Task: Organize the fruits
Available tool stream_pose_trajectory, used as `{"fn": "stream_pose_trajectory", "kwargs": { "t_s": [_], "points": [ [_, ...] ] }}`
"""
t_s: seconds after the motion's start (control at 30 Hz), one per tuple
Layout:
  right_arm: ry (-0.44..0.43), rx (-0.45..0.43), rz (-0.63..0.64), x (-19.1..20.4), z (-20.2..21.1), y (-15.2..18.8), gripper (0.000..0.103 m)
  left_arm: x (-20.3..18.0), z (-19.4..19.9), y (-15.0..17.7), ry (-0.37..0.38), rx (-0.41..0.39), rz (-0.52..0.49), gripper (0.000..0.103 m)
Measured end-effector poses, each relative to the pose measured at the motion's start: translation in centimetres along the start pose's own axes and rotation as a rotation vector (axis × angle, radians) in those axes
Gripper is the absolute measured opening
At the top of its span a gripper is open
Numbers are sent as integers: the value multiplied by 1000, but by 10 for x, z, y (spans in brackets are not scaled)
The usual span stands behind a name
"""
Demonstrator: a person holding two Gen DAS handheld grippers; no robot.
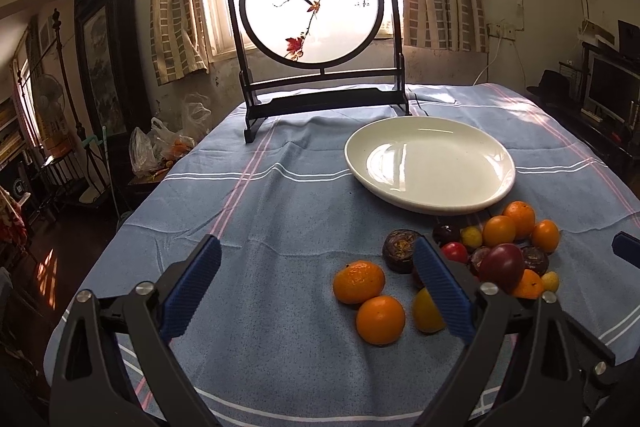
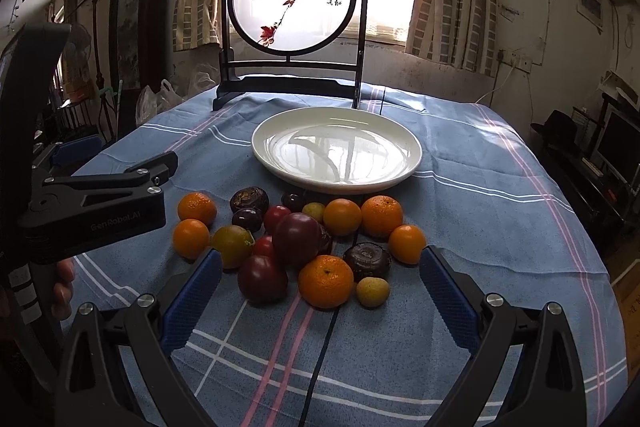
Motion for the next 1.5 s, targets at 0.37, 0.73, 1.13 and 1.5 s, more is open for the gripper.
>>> {"fn": "stream_pose_trajectory", "kwargs": {
  "t_s": [0.37,0.73,1.13,1.5],
  "points": [
    [-125,147,124,-1,-20,16,86,33,-23,23,151,173,-21,0],
    [-59,293,167,-38,-61,28,70,-2,-43,50,349,341,-227,0],
    [-128,340,135,-43,-79,25,57,-31,-50,47,445,352,-253,66],
    [-170,315,185,-39,-87,17,28,-26,-62,37,452,340,-202,48]
  ]
}}
Point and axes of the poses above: each gripper's, at about its wrist camera, not at the fingertips, and z roughly against the way its jaws point, x to its left, y to its underside, the point moved 1 cm from there along -z, roughly the way its jaws point, and after that the axes turned 7 degrees about y, right-handed, at the moved point
